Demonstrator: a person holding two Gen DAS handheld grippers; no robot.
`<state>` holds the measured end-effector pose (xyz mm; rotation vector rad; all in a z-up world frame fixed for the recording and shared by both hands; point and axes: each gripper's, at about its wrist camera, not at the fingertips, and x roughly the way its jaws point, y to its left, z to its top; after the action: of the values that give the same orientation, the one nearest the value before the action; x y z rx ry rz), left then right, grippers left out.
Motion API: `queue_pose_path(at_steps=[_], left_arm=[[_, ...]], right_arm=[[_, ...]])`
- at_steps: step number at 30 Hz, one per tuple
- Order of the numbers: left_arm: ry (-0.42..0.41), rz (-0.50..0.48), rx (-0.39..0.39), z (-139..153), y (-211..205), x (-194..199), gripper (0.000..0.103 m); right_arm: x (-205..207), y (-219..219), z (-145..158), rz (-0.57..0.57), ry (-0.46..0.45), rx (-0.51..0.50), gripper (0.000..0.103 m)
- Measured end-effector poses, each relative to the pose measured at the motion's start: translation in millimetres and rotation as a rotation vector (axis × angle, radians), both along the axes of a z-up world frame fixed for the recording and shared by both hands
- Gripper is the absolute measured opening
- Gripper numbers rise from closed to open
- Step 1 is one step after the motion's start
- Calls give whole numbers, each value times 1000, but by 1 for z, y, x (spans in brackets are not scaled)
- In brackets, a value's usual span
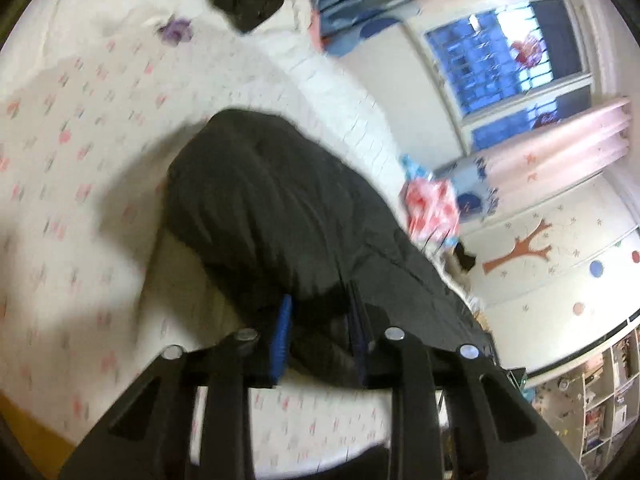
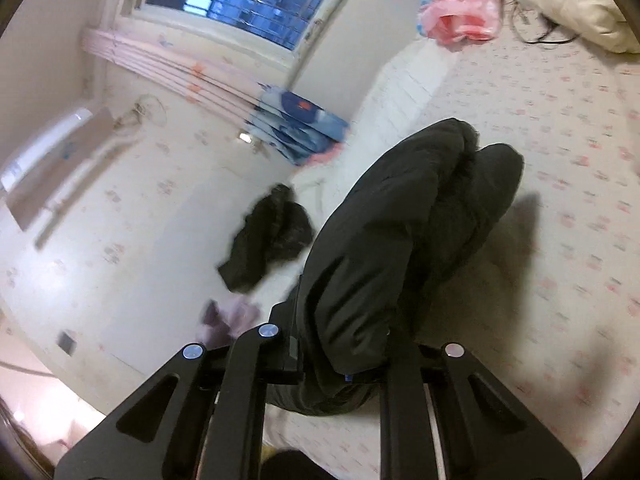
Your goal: Fold large clothes
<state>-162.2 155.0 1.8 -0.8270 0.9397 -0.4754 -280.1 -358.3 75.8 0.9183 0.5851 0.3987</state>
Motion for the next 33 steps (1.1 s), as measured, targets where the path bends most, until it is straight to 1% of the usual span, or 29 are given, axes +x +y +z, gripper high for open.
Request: queue_pose_path(at_steps=[1, 2, 3, 5, 6, 7, 8, 9, 10, 11, 12, 14, 16, 17, 18, 19, 20, 21, 22, 23, 24, 26, 27, 28, 29, 30, 31, 32, 33], left_arm=[[49, -23, -8, -10, -4, -10, 41], [86, -40, -17, -21, -4, -19, 54], [119, -51, -11, -30, -5, -24, 61], [162, -62, -7, -49, -7, -35, 62], [172, -60, -17, -55, -9, -36, 63], [193, -38, -34, -63, -8, -37, 64], [197, -11, -35, -67, -6, -36, 67], [184, 8, -34, -68, -5, -36, 69], [159, 35, -35, -68, -2, -34, 71], [136, 65, -28, -67, 0, -28, 75], [126, 80, -24, -67, 1, -22, 76], [110, 99, -19, -70, -1, -5, 76], [101, 103, -1, -73, -7, 11, 79], [99, 107, 0, -75, -9, 17, 83], [97, 111, -3, -76, -11, 23, 84], [95, 114, -10, -76, -16, 29, 84], [97, 112, -16, -78, -20, 36, 85], [100, 111, -29, -79, -20, 38, 85], [77, 100, -56, -77, -25, 41, 85], [51, 92, -58, -75, -26, 41, 79], [25, 87, -51, -71, -30, 41, 64], [4, 62, -74, -71, -32, 44, 50], [-5, 58, -84, -71, -31, 42, 44], [-22, 48, -83, -69, -33, 43, 42], [-31, 43, -74, -68, -32, 41, 38], [-40, 40, -65, -65, -34, 41, 35], [-50, 39, -59, -63, -35, 41, 35], [-53, 39, -59, -63, -34, 41, 34], [-56, 42, -63, -63, -35, 41, 34]], right_arm=[[-9, -5, -10, 0, 33, -4, 13], [-15, -9, -24, 2, 72, -1, 13], [-22, -18, -43, -15, 127, 3, 14], [-30, -28, -69, -18, 193, 31, 17], [-35, -32, -78, -20, 216, 44, 21], [-42, -36, -82, -39, 231, 52, 25], [-49, -41, -83, -62, 234, 52, 27], [-56, -44, -81, -85, 230, 36, 32], [-64, -47, -78, -119, 229, 5, 40], [-71, -51, -71, -177, 227, -50, 43], [-79, -52, -60, -229, 212, -119, 44], [-83, -44, -39, -268, 169, -243, 44], [-71, -17, -7, -249, 91, -371, 49], [-57, 3, 7, -213, 60, -426, 51], [-46, 20, 16, -187, 40, -471, 56], [-25, 47, 26, -147, 22, -545, 61], [-2, 75, 30, -96, 16, -620, 61], [14, 99, 30, -59, 9, -666, 61], [35, 120, 27, -30, 12, -713, 61], [55, 140, 20, -6, 27, -759, 61], [81, 162, 5, 19, 55, -801, 61], [114, 184, -33, 61, 149, -861, 62], [124, 191, -56, 71, 178, -887, 64], [125, 195, -65, 73, 164, -914, 64], [128, 199, -66, 78, 172, -926, 64], [127, 197, -63, 79, 193, -914, 64], [124, 195, -57, 69, 189, -891, 64], [113, 191, -45, 48, 140, -868, 64], [107, 190, -38, 35, 101, -866, 64]])
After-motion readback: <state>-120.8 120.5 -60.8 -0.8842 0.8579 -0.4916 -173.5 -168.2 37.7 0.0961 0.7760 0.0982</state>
